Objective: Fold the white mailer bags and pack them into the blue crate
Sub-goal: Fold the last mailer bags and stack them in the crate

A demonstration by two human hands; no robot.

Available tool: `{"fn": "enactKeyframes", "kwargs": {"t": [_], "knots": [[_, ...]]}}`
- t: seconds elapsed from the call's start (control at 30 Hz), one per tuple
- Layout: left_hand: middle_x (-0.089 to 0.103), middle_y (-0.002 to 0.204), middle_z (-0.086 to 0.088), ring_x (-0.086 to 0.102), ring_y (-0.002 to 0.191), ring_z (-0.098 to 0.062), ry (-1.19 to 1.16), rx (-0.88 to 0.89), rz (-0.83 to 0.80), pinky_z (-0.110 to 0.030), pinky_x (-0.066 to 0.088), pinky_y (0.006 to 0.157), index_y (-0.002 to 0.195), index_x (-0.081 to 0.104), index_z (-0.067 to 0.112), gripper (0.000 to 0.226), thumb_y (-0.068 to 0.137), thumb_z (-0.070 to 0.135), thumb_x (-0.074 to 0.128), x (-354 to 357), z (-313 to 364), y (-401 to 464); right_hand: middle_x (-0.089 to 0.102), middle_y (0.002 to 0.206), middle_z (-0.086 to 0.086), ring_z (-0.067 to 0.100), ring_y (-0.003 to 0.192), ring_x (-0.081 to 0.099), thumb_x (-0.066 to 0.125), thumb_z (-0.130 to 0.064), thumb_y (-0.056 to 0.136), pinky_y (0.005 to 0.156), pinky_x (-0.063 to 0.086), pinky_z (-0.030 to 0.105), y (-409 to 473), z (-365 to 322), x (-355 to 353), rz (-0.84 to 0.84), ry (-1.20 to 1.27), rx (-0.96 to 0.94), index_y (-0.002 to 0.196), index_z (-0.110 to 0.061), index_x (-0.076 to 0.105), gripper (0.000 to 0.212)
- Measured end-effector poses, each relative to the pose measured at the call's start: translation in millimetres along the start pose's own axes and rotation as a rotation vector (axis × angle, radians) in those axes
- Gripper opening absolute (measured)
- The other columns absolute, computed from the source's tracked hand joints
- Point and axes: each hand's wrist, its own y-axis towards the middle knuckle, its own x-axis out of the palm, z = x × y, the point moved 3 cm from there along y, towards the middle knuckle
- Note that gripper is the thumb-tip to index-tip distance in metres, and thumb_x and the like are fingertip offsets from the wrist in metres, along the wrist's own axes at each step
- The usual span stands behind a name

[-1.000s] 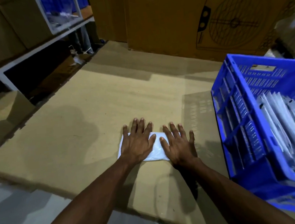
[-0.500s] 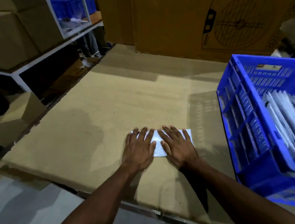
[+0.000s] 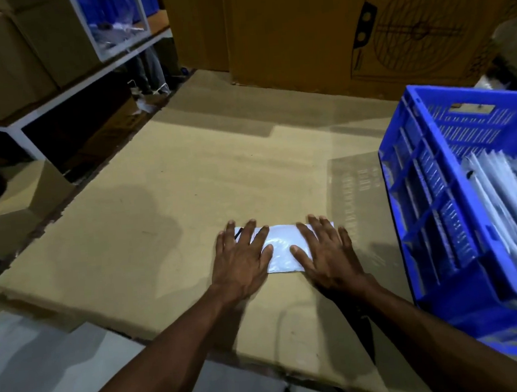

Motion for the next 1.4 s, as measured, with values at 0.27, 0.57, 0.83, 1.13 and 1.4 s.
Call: {"fn": "enactKeyframes", "kwargs": {"t": [0.27,0.57,0.83,1.13,1.4], "knots": [[0.033,0.162,0.004,0.025,0.148,-0.04,-0.055,0.068,-0.123,-0.052,0.021,0.117,0.154,0.033,0.038,0.059,0.101,0.056,0.015,0.8,-11.9,7.1,0.004,0.166,-0.005,0.025,0.153,0.004,0.023,-0.077,0.093,0.119,0.001,0.056,-15.3,-0.8,-13.1,-0.066,-0.039,-0.238,0.158,-0.034,0.011,0.079],[0.015,0.169,-0.001,0.015,0.152,-0.037,-0.054,0.133,-0.043,-0.057,0.025,0.114,0.159,0.023,0.036,0.081,0.088,0.072,0.041,-7.3,-14.3,-20.9,0.036,0.157,0.01,0.043,0.134,0.046,0.058,-0.031,0.094,0.106,0.044,0.048,-9.6,-4.2,-15.4,-0.001,-0.093,-0.461,0.15,-0.022,0.033,0.062],[0.041,0.157,-0.011,0.039,0.138,-0.047,-0.11,0.064,-0.048,-0.055,0.044,0.103,0.15,0.042,0.032,0.077,0.08,0.011,0.068,-8.2,-19.6,-14.7,0.035,0.158,-0.006,0.038,0.149,0.021,0.048,-0.009,0.081,0.109,0.022,0.072,-22.9,-29.7,-33.3,0.16,-0.31,-0.883,0.149,-0.024,0.041,0.07],[0.01,0.169,-0.01,0.029,0.148,-0.036,-0.142,-0.057,0.039,-0.055,0.041,0.106,0.162,0.003,0.026,0.097,0.087,0.029,0.064,-19.2,-18.1,-20.0,0.048,0.15,0.004,0.03,0.123,0.057,0.039,-0.044,0.099,0.086,0.055,0.036,-10.1,-28.9,-57.3,0.05,-0.293,-0.708,0.133,-0.039,0.057,0.038],[-0.001,0.168,-0.017,0.044,0.136,-0.037,-0.115,-0.114,0.155,-0.06,0.039,0.106,0.162,-0.004,0.02,0.092,0.092,0.04,0.053,-17.5,-15.6,-25.4,0.051,0.147,-0.013,0.025,0.094,0.064,0.048,-0.026,0.086,0.059,0.056,0.036,-4.2,-14.3,-98.5,0.124,-0.095,-0.565,0.119,-0.03,0.064,0.037]]}}
